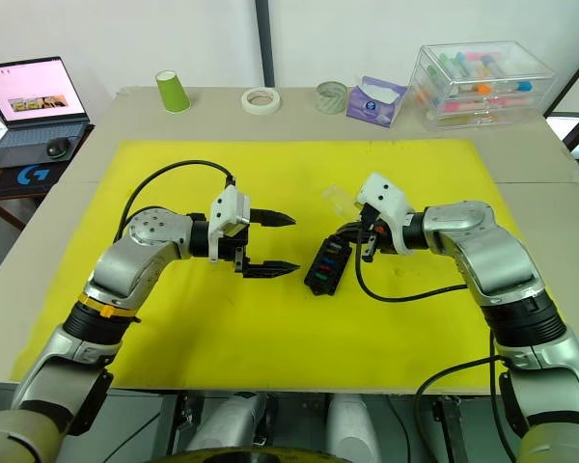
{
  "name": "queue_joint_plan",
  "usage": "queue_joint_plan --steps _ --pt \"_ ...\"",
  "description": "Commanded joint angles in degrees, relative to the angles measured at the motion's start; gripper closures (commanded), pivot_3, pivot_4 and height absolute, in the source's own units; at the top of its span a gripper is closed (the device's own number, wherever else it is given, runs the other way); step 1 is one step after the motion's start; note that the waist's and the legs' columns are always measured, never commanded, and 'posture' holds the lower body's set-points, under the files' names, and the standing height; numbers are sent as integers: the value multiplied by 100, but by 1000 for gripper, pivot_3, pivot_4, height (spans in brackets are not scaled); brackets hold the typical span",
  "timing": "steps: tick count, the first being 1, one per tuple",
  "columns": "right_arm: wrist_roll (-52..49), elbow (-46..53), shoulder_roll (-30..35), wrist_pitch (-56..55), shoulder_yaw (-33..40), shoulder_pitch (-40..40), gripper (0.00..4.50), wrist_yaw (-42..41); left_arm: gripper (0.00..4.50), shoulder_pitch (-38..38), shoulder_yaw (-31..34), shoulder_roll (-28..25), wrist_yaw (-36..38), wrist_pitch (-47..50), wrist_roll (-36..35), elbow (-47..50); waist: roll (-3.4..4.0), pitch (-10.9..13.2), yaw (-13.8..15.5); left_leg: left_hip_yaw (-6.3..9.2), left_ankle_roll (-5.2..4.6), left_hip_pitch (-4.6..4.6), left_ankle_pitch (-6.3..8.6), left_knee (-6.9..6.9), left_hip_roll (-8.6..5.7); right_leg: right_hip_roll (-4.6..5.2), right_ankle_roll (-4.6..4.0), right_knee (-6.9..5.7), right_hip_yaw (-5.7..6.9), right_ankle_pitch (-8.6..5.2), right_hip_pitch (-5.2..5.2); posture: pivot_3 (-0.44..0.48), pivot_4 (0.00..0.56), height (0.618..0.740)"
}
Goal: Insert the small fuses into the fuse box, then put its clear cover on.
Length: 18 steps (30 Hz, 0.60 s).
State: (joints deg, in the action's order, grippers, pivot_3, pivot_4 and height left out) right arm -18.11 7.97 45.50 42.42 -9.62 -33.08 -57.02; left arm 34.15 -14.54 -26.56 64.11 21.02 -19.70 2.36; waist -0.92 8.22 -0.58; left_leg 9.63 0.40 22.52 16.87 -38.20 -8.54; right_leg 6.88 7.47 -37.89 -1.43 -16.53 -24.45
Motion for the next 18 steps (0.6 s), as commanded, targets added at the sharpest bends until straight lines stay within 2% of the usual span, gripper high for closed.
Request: queue_joint_plan --steps 1,12,18 --pt "66 -24 -7 -51 -5 41 4474 -4 0 68 80 -30 13 6 -25 168 0 0 1 0 0 0 0 0 0 0 0 0 0 0 0 0 150 740" --pt "45 -22 62 -26 65 282 4474 41 0 61 86 -36 7 12 -29 186 -1 -1 8 0 0 0 0 -1 0 0 0 0 0 0 2 0 150 740" --pt "-63 -106 -108 129 165 369 4474 184 0 85 83 -35 15 4 -27 165 -1 -1 7 0 0 -1 0 -2 0 0 0 0 0 0 2 0 150 740"
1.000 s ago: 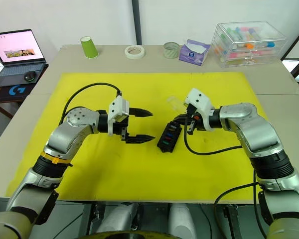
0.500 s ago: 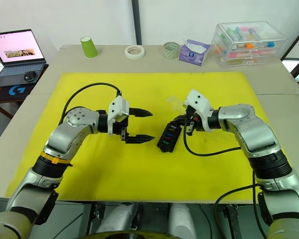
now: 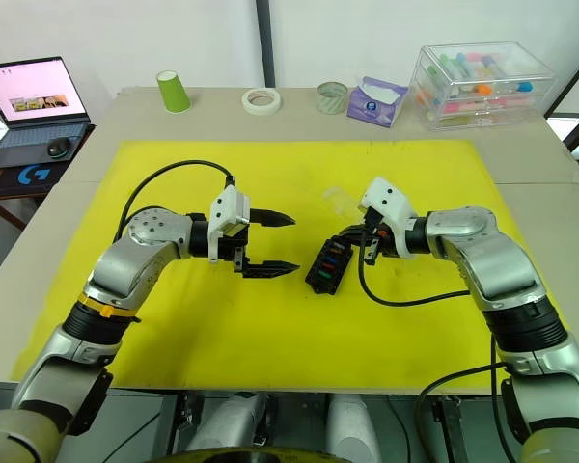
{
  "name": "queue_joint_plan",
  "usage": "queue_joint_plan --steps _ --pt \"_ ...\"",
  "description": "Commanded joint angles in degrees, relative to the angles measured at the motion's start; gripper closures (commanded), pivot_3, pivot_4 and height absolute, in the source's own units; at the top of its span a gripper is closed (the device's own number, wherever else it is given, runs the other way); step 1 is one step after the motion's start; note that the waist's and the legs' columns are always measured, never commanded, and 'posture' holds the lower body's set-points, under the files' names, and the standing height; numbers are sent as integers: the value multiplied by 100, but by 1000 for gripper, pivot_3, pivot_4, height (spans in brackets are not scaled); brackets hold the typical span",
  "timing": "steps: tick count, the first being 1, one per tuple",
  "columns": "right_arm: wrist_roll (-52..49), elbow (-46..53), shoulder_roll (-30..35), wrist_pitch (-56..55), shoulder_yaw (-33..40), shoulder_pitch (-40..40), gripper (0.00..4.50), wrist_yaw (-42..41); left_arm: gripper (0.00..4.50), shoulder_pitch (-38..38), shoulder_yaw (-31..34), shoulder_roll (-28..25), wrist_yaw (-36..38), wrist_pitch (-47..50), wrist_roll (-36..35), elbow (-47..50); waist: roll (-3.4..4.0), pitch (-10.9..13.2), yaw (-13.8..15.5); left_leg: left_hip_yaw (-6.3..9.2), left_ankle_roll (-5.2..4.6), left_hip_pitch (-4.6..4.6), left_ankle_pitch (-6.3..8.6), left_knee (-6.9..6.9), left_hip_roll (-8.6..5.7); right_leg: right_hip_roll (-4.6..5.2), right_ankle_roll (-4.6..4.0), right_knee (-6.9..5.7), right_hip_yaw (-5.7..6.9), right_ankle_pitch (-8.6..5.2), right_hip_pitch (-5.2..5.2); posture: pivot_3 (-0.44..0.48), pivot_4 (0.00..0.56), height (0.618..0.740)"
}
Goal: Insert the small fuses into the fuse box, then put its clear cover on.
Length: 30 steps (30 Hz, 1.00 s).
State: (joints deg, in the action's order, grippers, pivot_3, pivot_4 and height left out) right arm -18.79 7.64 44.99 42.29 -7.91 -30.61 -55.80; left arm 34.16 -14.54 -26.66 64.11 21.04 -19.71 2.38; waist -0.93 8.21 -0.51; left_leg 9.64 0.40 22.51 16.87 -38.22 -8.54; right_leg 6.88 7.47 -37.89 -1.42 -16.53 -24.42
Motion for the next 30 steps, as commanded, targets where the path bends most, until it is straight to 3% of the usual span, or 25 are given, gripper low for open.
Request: queue_joint_plan --steps 1,14,22,30 --pt "-7 -94 -84 155 4 116 4474 79 0 93 80 -24 20 -6 -22 151 0 0 -1 0 0 0 0 0 0 0 0 0 0 0 0 0 150 740" --pt "-300 190 -25 369 199 -151 4474 -53 0 93 85 -32 19 -23 -10 119 0 -1 -6 1 0 0 0 0 0 0 0 0 0 0 0 0 150 740" --pt "-1048 497 -114 1278 790 -621 4474 130 0 85 89 -18 9 -36 -12 121 0 -1 -5 1 0 0 0 1 0 0 0 0 0 0 -1 0 150 740" --pt "-848 485 69 938 656 -251 4474 164 0 114 75 21 18 -82 12 51 0 0 -1 0 0 0 0 1 0 1 0 0 0 0 -1 0 150 740"
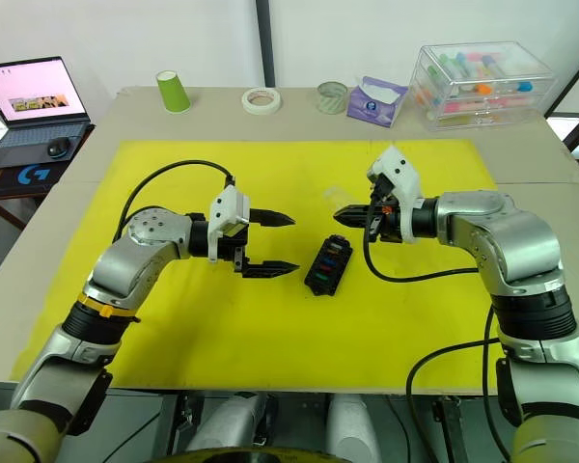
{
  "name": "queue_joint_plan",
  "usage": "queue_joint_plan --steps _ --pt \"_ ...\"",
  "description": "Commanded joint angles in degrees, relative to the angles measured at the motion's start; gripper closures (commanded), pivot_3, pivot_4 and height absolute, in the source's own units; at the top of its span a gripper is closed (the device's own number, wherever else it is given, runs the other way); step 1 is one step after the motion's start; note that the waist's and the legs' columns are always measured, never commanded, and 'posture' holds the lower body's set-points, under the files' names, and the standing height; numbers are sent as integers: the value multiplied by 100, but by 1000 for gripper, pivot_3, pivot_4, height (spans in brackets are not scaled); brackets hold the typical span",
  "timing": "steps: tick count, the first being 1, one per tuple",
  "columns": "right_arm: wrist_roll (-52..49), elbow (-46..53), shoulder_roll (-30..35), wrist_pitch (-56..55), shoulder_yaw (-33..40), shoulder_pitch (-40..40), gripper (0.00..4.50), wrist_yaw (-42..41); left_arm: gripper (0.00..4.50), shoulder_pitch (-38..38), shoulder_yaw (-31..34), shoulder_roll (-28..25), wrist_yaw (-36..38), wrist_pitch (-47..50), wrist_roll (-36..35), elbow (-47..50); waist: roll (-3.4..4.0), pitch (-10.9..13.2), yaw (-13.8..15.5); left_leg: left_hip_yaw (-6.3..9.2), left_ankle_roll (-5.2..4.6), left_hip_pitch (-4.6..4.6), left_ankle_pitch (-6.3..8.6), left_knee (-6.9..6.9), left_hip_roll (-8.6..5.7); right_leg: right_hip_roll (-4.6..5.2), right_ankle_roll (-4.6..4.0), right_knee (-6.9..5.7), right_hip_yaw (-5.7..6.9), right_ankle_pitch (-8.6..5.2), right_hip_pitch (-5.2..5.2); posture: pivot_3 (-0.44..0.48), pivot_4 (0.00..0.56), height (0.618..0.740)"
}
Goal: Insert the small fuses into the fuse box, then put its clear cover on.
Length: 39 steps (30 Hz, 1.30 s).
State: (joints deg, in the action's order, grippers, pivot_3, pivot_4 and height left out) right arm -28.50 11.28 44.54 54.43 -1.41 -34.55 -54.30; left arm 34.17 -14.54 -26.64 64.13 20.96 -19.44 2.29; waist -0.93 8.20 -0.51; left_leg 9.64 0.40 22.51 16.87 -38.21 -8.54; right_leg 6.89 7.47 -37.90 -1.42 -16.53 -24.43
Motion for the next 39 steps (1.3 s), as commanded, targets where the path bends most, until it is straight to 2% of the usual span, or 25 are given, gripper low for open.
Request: queue_joint_plan --steps 1,14,39 --pt "175 109 116 -363 -35 204 4474 16 0 119 75 24 16 -75 -10 52 0 0 0 0 0 0 0 -1 0 0 0 -1 0 0 0 0 150 740" --pt "397 -329 -143 -829 -157 363 4474 165 0 124 93 3 51 -37 -11 80 0 0 -8 -1 0 0 0 -1 0 0 0 -2 0 0 -1 0 150 740" --pt "200 -33 -201 -655 43 364 4474 217 0 143 84 -1 87 -34 -1 87 0 0 -9 0 0 0 0 -1 0 -1 0 -2 0 0 -1 0 150 740"
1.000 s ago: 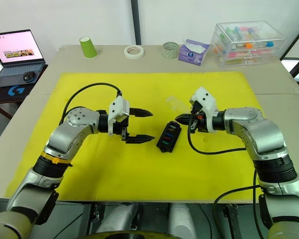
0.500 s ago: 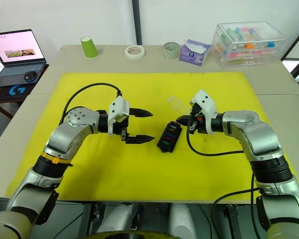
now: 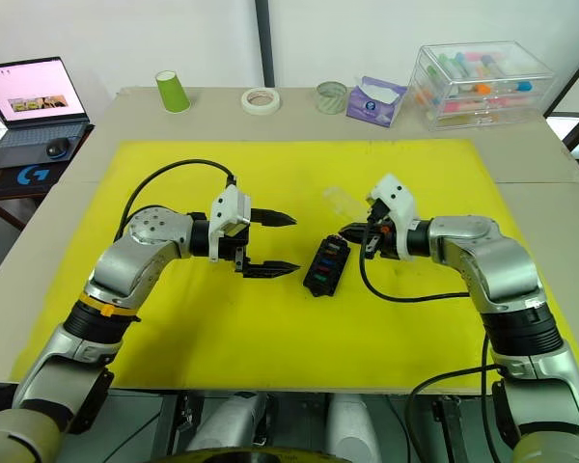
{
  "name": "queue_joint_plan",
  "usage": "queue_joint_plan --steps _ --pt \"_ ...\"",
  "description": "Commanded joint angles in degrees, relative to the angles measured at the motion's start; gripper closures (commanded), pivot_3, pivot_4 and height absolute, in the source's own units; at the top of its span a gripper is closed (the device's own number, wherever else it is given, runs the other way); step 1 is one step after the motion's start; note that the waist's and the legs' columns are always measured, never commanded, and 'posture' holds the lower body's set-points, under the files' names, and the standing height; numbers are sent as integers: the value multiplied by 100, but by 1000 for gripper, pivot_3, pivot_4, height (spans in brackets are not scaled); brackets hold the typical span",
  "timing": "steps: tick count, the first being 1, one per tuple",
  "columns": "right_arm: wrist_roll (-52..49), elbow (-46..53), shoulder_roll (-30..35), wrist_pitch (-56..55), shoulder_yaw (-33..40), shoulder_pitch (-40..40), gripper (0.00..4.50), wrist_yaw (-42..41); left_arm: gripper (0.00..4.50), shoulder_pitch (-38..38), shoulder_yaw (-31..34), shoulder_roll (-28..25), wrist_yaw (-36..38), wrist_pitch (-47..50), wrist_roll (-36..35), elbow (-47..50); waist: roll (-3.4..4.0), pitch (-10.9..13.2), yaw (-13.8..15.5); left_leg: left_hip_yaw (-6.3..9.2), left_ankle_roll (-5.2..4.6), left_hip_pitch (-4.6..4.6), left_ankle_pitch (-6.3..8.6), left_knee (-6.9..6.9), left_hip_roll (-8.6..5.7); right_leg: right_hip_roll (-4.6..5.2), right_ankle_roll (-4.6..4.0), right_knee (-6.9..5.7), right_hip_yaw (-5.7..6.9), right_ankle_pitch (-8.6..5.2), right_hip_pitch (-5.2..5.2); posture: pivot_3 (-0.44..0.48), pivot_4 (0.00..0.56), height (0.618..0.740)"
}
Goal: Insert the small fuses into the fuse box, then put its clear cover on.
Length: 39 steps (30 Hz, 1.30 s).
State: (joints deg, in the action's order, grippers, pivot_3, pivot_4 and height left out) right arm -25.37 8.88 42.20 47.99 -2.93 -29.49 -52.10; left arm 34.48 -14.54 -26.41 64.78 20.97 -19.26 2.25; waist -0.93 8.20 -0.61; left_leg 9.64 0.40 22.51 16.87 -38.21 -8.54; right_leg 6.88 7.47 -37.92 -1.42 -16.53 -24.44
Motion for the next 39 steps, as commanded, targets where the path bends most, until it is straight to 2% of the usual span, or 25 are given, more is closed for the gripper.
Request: queue_joint_plan --steps 1,23,39 --pt "-136 225 23 -1 194 -133 4474 2 0 115 82 -20 23 -41 -14 82 0 0 3 0 0 0 0 0 0 0 0 0 0 0 0 0 150 740" --pt "246 -534 -254 -516 -264 173 4474 -18 0 113 97 -48 -7 -10 -3 86 0 0 -2 1 0 -1 0 0 0 -1 0 -1 0 0 1 0 150 740" --pt "562 -395 -245 -771 -519 556 4474 -56 0 108 101 -58 -30 15 -20 109 0 -5 2 1 0 -5 0 -1 0 -1 0 0 1 0 6 0 150 740"
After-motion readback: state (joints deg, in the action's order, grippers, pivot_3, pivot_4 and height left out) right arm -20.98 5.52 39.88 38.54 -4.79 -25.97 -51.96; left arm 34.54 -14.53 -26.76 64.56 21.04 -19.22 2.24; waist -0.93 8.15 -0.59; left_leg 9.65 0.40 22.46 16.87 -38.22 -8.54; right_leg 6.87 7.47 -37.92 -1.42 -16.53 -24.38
